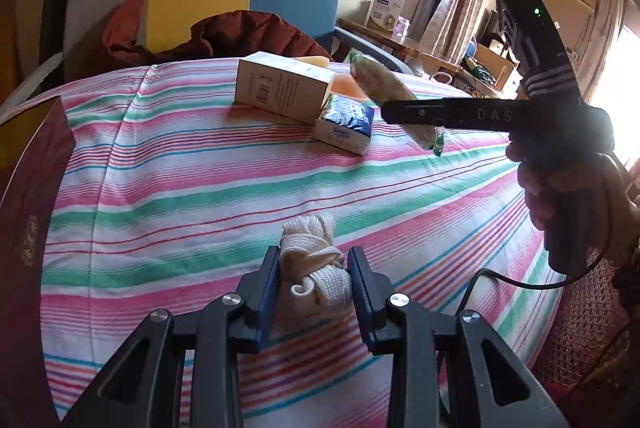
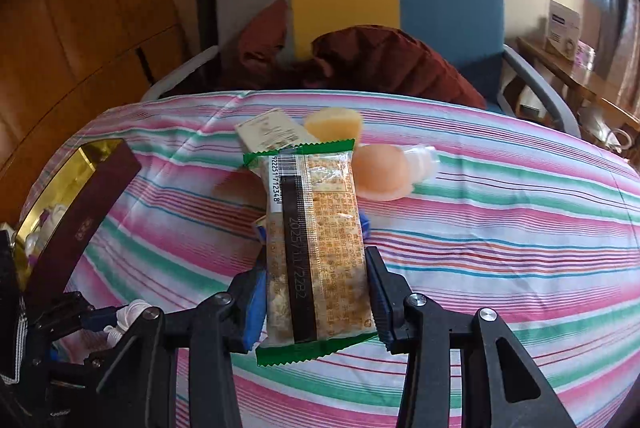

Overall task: Organize objects
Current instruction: 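Carry the cloth bundle with the left tool while the right tool carries the cracker packet to the tray, then open the left tool over the tray while the right tool lowers the cracker packet into it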

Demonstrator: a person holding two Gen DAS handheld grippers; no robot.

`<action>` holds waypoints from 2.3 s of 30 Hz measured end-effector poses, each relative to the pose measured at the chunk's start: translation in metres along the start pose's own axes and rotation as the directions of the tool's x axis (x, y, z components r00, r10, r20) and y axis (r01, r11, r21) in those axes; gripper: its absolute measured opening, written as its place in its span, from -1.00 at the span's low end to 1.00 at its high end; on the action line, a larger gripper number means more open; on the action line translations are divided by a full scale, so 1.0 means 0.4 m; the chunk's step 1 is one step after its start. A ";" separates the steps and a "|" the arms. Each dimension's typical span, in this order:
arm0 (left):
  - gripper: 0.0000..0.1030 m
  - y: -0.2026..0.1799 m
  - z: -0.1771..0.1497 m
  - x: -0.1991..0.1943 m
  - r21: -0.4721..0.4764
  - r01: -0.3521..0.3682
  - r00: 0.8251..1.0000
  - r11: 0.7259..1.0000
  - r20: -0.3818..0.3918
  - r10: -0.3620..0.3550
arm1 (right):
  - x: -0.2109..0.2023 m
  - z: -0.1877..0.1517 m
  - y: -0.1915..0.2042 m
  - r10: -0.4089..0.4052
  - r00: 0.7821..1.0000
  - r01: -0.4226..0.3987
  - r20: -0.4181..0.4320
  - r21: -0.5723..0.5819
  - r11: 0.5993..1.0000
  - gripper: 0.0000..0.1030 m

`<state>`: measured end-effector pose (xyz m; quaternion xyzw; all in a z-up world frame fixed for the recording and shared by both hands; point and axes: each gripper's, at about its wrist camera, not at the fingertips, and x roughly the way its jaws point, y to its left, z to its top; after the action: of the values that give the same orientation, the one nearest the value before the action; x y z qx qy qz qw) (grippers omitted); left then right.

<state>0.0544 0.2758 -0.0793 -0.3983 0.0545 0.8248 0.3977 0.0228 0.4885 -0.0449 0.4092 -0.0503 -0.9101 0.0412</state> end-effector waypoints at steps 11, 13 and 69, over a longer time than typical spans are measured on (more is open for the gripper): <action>-0.35 0.110 0.018 -0.159 -0.106 -0.011 0.996 0.994 0.088 0.020 | 0.045 -0.041 0.087 0.034 0.997 -0.042 -0.067 -0.127 0.991 -0.13; -0.35 0.146 0.025 -0.188 -0.148 -0.017 0.994 0.989 0.102 0.032 | 0.041 -0.041 0.086 0.035 0.998 -0.042 -0.059 -0.124 0.991 -0.13; -0.04 0.704 -0.061 -0.599 -0.684 -0.318 0.845 0.657 0.110 0.524 | 0.231 0.154 0.900 0.343 0.898 -0.366 -0.276 -0.035 0.930 -0.13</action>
<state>-0.0397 -0.0717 0.0082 -0.3563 -0.1994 0.9122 0.0357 -0.0724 0.1246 -0.0277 0.5089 -0.0787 -0.8257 0.2301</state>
